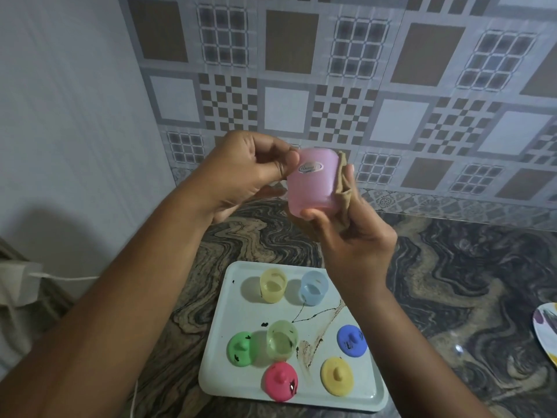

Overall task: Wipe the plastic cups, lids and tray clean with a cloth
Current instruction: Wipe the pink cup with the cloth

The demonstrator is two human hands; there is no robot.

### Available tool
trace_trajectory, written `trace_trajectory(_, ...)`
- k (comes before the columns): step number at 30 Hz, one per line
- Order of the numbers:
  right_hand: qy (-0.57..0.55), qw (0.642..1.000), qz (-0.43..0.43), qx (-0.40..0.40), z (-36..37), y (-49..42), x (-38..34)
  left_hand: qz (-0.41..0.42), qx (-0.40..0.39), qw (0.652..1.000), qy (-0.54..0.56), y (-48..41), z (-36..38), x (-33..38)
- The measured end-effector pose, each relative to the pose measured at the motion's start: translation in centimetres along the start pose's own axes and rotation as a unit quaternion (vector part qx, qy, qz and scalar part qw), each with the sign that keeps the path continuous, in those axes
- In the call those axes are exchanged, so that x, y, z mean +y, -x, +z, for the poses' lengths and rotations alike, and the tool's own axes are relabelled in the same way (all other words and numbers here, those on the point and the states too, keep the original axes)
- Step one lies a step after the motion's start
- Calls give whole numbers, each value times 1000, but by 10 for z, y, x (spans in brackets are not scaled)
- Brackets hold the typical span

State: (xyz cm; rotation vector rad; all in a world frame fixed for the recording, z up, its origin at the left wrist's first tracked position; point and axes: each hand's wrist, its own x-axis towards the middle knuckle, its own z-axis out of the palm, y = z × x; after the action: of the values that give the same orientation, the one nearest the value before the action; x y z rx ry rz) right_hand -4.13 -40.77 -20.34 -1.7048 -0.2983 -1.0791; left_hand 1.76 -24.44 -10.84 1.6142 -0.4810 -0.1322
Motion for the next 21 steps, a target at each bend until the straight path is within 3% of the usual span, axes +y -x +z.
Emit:
trace_trajectory(2, 98, 990, -90, -38, -3, 0, 5, 37, 24, 993, -110, 1, 3, 3)
trace_trajectory(4, 127, 985, -108, -42, -6, -1, 10, 73, 35, 980, -180, 3, 8, 6)
trace_trajectory(7, 129, 985, -104, -40, -11, -1, 16, 57, 17, 987, -152, 8, 7, 5)
trace_trajectory(10, 119, 986, -92, -68, -10, -1, 21, 36, -1, 976, -214, 8, -1, 0)
trace_trajectory(15, 161, 970, -115, -143, -8, -9, 19, 48, 47, 966, -248, 6, 9, -5)
trace_trajectory(21, 152, 969, -129, -146, -5, -5, 21, 32, 56, 971, -232, 2, 4, -14)
